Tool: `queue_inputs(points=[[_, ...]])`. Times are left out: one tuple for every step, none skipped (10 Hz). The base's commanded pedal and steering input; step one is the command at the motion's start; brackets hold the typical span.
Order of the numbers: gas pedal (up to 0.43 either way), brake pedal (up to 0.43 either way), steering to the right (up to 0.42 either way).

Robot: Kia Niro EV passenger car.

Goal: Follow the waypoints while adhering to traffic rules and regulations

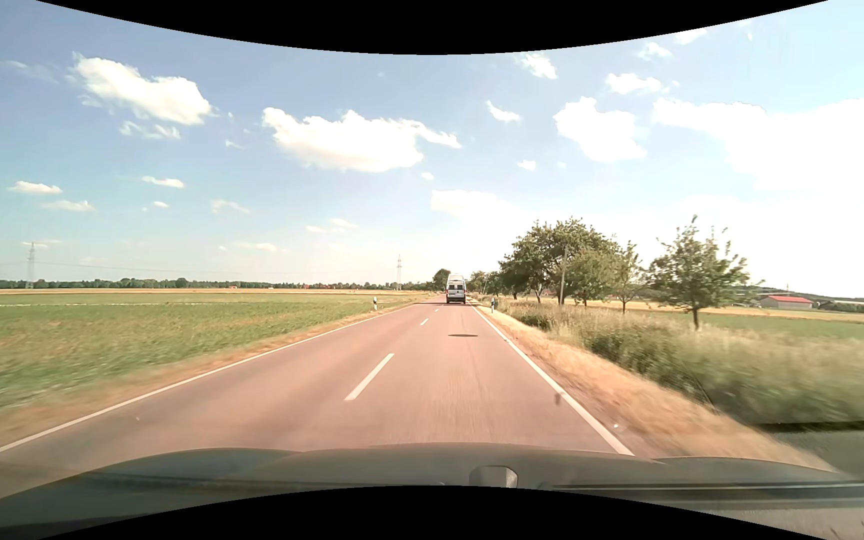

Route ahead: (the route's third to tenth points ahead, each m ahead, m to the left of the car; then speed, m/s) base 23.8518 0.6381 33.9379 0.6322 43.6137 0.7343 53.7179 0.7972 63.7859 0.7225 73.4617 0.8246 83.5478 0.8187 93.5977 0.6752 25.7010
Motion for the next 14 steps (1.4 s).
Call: queue_inputs(points=[[0.110,0.006,0.002],[0.110,0.006,0.002],[0.110,0.006,0.001],[0.110,0.006,0.001],[0.110,0.006,0.000],[0.110,0.006,0.000],[0.110,0.006,0.000],[0.110,0.006,0.001],[0.110,0.006,0.001],[0.110,0.006,0.001],[0.110,0.006,0.000],[0.110,0.006,0.001],[0.110,0.006,0.001],[0.110,0.006,0.001]])
